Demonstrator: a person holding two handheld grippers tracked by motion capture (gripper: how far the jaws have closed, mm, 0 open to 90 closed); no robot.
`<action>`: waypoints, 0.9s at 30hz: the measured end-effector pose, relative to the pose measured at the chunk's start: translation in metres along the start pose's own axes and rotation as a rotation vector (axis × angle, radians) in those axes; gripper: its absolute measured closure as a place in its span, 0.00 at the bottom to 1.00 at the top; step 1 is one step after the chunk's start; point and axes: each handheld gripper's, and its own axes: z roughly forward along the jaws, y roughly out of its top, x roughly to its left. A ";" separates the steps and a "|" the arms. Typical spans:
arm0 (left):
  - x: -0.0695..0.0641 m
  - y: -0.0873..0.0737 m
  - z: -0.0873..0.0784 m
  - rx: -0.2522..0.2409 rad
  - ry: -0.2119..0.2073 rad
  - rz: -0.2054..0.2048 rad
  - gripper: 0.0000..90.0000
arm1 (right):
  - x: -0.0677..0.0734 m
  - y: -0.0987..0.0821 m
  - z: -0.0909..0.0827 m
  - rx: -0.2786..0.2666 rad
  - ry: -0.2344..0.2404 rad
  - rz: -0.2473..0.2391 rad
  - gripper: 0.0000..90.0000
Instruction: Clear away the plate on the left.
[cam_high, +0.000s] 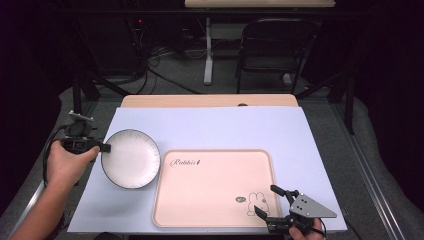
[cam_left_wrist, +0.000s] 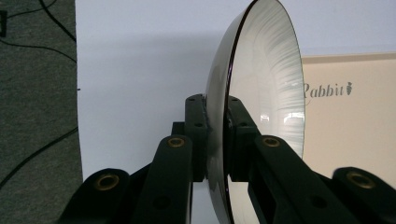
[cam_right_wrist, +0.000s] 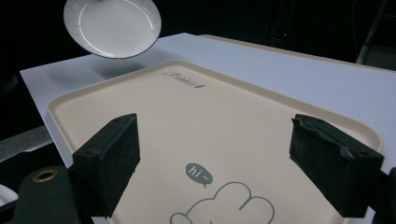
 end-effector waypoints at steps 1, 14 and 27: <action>-0.001 0.000 0.000 -0.002 0.003 -0.001 0.91 | 0.000 0.000 0.000 0.000 0.000 0.000 0.17; -0.016 0.006 0.001 0.002 -0.006 0.034 0.91 | 0.000 0.000 0.000 0.001 0.000 0.001 0.17; -0.041 0.017 0.011 0.015 -0.037 0.084 0.91 | 0.000 0.000 0.000 0.003 0.000 0.002 0.17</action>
